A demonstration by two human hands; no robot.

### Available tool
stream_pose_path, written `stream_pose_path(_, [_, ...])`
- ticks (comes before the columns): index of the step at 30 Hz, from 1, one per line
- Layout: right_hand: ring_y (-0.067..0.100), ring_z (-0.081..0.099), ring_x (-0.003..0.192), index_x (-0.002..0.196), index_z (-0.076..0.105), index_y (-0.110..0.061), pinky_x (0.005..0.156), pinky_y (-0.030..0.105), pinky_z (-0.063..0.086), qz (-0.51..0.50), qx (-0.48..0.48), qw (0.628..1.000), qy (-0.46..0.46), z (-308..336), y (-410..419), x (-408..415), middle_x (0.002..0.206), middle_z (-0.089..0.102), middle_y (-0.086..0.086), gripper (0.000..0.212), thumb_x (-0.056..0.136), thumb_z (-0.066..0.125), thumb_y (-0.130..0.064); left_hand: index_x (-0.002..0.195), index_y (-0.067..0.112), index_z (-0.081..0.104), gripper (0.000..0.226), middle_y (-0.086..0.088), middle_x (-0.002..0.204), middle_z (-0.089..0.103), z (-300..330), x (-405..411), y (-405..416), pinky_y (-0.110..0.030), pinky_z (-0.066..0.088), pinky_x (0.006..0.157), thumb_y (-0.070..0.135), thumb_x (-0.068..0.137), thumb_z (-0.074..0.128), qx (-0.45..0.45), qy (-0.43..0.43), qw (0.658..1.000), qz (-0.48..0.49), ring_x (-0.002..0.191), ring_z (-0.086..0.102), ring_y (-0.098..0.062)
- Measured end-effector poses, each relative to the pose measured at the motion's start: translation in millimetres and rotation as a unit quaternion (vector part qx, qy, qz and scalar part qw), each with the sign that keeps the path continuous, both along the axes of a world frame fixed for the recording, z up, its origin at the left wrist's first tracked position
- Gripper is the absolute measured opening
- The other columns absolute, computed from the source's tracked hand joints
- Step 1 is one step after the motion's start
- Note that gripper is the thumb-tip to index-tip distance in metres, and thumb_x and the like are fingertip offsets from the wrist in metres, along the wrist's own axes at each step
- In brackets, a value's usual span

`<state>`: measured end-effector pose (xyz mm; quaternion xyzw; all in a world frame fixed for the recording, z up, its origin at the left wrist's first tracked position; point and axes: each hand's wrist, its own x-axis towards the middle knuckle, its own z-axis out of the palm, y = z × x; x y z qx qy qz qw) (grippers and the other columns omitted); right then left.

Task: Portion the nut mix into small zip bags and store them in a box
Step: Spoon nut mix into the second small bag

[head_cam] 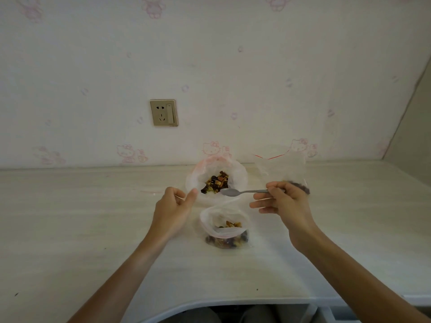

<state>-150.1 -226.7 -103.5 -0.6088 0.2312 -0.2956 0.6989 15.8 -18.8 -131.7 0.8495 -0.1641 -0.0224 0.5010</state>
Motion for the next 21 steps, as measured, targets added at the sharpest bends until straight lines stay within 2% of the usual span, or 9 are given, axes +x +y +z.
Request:
stream_pose_path(4, [0.023,0.078,0.078,0.111,0.062,-0.010,0.065,0.034,0.062,0.008,-0.045,0.998,0.031,-4.5,-4.5,27.4,0.088,0.080,0.004,0.019,0.109,0.045,-0.019,0.128,0.022,0.046,0.073,0.007,0.106,0.062,0.3,23.5,-14.7,-0.028,0.047,0.072,0.079,0.083,0.060,0.006,0.000,1.000,0.012,0.093,0.062,-0.007])
stream_pose_path(6, [0.017,0.078,0.082,0.111,0.063,-0.010,0.069,0.034,0.063,0.012,-0.073,0.997,0.033,-6.8,-7.0,41.0,0.090,0.080,0.003,0.020,0.109,0.046,-0.020,0.139,0.020,0.043,0.091,0.007,0.116,0.057,2.5,35.3,-24.9,-0.031,0.047,0.080,0.084,0.077,0.061,0.012,-0.004,1.000,0.013,0.100,0.060,-0.012])
stream_pose_path(8, [0.010,0.077,0.086,0.110,0.065,-0.012,0.076,0.033,0.062,0.021,-0.103,0.994,0.042,-10.2,-8.8,54.3,0.091,0.080,-0.001,0.020,0.109,0.047,-0.021,0.143,0.018,0.043,0.105,0.006,0.118,0.055,6.4,46.2,-35.8,-0.031,0.045,0.081,0.088,0.066,0.061,0.027,-0.008,1.000,0.007,0.103,0.058,-0.015])
stream_pose_path(9, [0.006,0.075,0.087,0.109,0.066,-0.012,0.080,0.031,0.061,0.029,-0.124,0.990,0.051,-12.2,-9.0,60.3,0.090,0.080,-0.003,0.020,0.108,0.048,-0.022,0.142,0.019,0.045,0.105,0.006,0.116,0.055,8.9,50.9,-41.2,-0.030,0.045,0.078,0.087,0.064,0.063,0.034,-0.012,0.999,0.001,0.102,0.058,-0.014])
stream_pose_path(12, [0.002,0.073,0.092,0.109,0.067,-0.010,0.087,0.023,0.054,0.062,-0.199,0.975,0.071,-18.7,-6.5,76.7,0.092,0.080,-0.003,0.022,0.108,0.050,-0.024,0.117,0.024,0.059,0.069,0.011,0.104,0.061,14.1,64.1,-55.4,-0.026,0.043,0.067,0.078,0.075,0.069,0.085,-0.047,0.995,-0.011,0.092,0.061,-0.010])
stream_pose_path(14, [0.002,0.072,0.093,0.109,0.068,-0.008,0.087,0.017,0.053,0.085,-0.233,0.966,0.073,-23.4,-2.8,85.6,0.095,0.080,0.000,0.023,0.108,0.051,-0.024,0.090,0.028,0.063,0.040,0.015,0.085,0.063,15.8,70.0,-61.7,-0.027,0.040,0.059,0.067,0.084,0.068,0.112,-0.078,0.990,-0.022,0.077,0.061,-0.008])
stream_pose_path(15, [0.001,0.072,0.093,0.108,0.068,-0.007,0.086,0.016,0.053,0.092,-0.245,0.962,0.072,-26.3,-1.4,89.4,0.096,0.079,0.001,0.023,0.107,0.051,-0.024,0.078,0.030,0.060,0.033,0.015,0.073,0.060,16.1,71.4,-63.3,-0.027,0.037,0.055,0.061,0.089,0.066,0.109,-0.095,0.989,-0.027,0.068,0.059,-0.008])
stream_pose_path(17, [-0.001,0.072,0.088,0.107,0.069,-0.006,0.080,0.014,0.053,0.087,-0.259,0.959,0.070,-32.2,-0.4,95.7,0.095,0.079,0.001,0.023,0.107,0.053,-0.022,0.064,0.027,0.051,0.041,0.012,0.056,0.050,14.3,72.8,-64.4,-0.028,0.031,0.052,0.051,0.097,0.060,0.084,-0.133,0.987,-0.035,0.053,0.050,-0.008])
stream_pose_path(21, [0.003,0.074,0.081,0.102,0.071,-0.010,0.066,0.011,0.050,0.068,-0.244,0.965,0.066,-35.7,-4.8,103.6,0.092,0.079,0.003,0.021,0.106,0.053,-0.020,0.062,0.029,0.041,0.047,0.015,0.051,0.045,7.8,70.2,-63.2,-0.023,0.027,0.050,0.045,0.104,0.056,0.035,-0.189,0.979,-0.065,0.047,0.040,-0.008])
